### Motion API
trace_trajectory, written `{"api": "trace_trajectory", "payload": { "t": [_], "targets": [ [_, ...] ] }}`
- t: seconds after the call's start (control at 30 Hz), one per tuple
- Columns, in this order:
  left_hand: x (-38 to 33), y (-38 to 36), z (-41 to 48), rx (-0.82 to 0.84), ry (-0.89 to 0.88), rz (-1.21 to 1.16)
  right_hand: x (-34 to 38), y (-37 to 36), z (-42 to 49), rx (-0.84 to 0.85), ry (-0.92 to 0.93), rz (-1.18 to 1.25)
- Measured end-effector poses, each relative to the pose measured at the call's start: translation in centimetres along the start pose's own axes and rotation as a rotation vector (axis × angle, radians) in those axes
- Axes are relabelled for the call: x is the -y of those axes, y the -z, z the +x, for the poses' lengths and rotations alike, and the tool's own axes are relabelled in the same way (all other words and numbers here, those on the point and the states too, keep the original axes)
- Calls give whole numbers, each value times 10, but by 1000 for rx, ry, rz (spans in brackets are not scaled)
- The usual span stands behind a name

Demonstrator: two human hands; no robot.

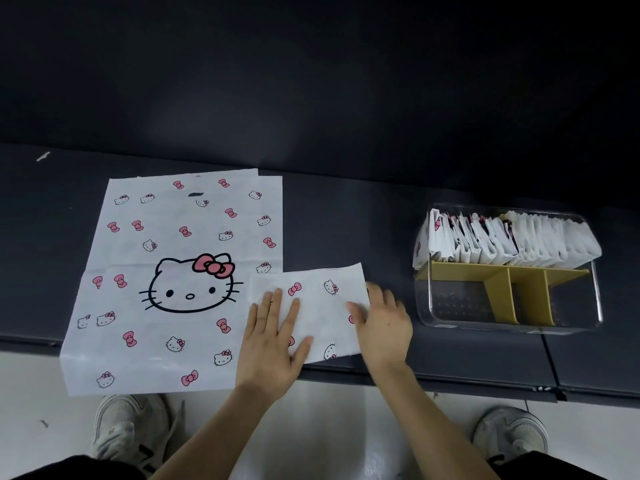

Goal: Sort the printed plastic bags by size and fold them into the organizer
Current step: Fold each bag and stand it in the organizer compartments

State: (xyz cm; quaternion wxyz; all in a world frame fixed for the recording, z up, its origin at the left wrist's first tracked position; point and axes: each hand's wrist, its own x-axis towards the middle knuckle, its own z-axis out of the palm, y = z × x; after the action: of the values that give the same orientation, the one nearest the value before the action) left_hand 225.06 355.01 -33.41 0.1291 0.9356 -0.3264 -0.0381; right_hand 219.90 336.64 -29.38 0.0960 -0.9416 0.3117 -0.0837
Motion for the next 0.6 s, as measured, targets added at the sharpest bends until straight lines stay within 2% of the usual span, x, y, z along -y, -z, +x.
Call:
{"api": "trace_trajectory", "payload": {
  "t": [0.07,0.13,0.27,0.33,0.4,0.47,0.57,0.6],
  "targets": [
    [2,-1,0,5,1,5,13,-9,-19,-35,163,-31],
    [2,-3,1,10,4,5,19,-22,-38,93,330,-18],
    [2,-3,1,9,10,5,-12,-26,-40,282,233,-88],
    [2,-2,1,15,9,3,-32,-17,-39,323,193,-115],
    [1,-2,0,28,13,16,-36,-5,-34,386,190,-61],
    [1,-1,0,29,12,23,-24,3,-23,352,168,-5],
    [3,-1,0,35,-31,26,-7,-1,8,170,240,-2],
    [5,0,1,39,-64,33,-3,0,22,195,261,-9]
  ]
}}
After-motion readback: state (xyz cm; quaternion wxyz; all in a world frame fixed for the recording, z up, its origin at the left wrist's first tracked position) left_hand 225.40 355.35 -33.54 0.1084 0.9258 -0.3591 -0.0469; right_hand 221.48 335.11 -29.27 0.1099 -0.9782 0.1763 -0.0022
